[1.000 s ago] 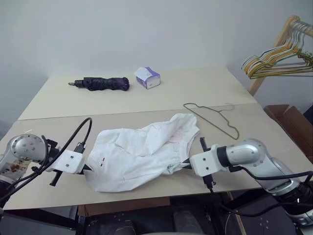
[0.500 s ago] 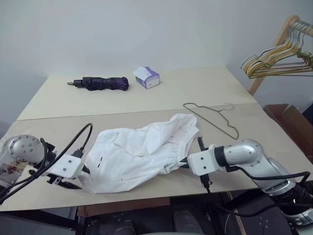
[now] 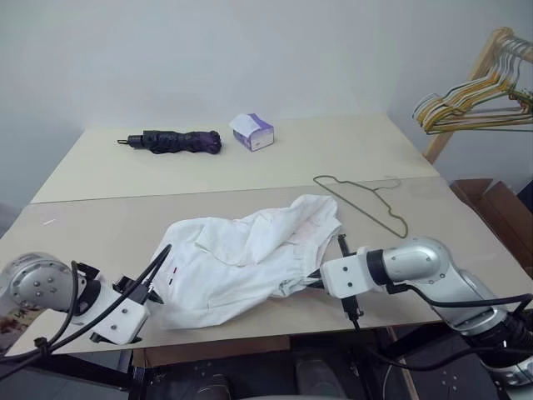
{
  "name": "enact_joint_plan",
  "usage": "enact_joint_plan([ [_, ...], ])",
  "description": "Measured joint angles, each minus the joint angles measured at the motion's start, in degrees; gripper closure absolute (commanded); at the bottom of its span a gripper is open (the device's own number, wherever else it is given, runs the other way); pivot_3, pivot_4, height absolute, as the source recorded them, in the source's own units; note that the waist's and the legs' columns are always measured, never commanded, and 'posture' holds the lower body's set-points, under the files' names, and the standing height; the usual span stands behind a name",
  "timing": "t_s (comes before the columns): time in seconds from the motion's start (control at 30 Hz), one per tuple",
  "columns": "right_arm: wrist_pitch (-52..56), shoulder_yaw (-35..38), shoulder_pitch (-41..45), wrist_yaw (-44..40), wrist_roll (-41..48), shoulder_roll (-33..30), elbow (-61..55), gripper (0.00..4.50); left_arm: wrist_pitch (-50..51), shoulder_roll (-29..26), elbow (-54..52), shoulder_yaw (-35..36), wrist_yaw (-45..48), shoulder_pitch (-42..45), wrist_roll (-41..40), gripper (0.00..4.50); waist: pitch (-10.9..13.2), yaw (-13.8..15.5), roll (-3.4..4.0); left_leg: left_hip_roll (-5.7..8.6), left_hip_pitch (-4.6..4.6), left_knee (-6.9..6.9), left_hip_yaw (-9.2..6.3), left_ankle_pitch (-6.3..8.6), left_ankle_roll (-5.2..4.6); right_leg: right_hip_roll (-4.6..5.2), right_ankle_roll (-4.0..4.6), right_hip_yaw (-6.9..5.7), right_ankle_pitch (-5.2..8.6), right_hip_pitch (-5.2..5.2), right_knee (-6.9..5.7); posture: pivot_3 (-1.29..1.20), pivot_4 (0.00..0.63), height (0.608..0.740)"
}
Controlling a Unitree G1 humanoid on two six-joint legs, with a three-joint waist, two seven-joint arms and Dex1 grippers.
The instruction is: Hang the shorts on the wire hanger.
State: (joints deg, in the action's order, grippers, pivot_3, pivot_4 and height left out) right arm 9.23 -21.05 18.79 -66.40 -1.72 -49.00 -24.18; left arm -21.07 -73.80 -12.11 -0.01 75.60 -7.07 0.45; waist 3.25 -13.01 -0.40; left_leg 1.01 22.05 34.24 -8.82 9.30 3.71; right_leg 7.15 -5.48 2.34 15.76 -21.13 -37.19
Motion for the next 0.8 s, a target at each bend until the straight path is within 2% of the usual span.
enact_joint_plan([
  [0.1,0.2,0.0,0.0,0.0,0.3,0.0,0.0,4.50,-0.3,0.1,0.0,0.0,-1.4,0.0,1.7,0.78,0.0,0.0,0.00,0.00,0.01,0.00,0.01,0.00,0.00,0.00,0.00,0.01,0.00,0.00,0.01,-0.20,0.000,0.740],
  [0.27,0.8,0.0,0.0,0.1,0.7,0.0,-0.1,4.50,-0.1,-0.4,-1.8,1.6,0.0,-0.1,-2.8,0.78,0.0,-0.1,0.00,0.00,0.06,0.00,0.01,0.00,0.00,0.00,0.00,0.01,0.00,-0.03,0.03,-0.19,0.000,0.740],
  [0.4,0.9,0.0,0.0,0.2,0.7,0.0,-0.2,4.50,-2.3,-1.1,-0.6,1.9,0.6,-0.6,-1.8,0.78,0.0,-0.2,0.00,0.00,0.00,0.00,0.02,0.00,0.00,0.00,0.00,0.01,0.00,-0.01,0.01,-0.19,0.000,0.740],
  [0.53,1.1,0.0,0.0,0.4,0.7,0.1,-0.3,4.50,-5.4,-0.6,2.2,0.1,-1.7,-0.8,4.6,0.78,0.0,-0.2,0.00,0.00,0.01,0.00,0.03,0.00,0.00,0.00,0.01,0.01,0.00,0.01,0.03,-0.20,0.000,0.740],
  [0.7,1.4,0.0,0.0,0.7,0.7,0.2,-0.5,4.50,-7.8,3.3,6.4,-3.4,-8.4,1.8,14.8,0.78,0.0,-0.1,-0.01,0.01,0.02,0.00,0.02,0.00,0.00,0.00,0.00,0.00,0.00,0.02,0.03,-0.20,0.001,0.740],
  [0.8,1.5,0.0,0.0,0.7,0.7,0.3,-1.1,4.50,-8.1,4.1,7.8,-4.4,-10.5,4.1,17.5,0.78,0.0,0.3,0.02,0.00,-0.09,0.01,0.03,0.00,0.00,0.02,-0.01,-0.01,0.00,0.08,-0.01,-0.20,0.000,0.740],
])
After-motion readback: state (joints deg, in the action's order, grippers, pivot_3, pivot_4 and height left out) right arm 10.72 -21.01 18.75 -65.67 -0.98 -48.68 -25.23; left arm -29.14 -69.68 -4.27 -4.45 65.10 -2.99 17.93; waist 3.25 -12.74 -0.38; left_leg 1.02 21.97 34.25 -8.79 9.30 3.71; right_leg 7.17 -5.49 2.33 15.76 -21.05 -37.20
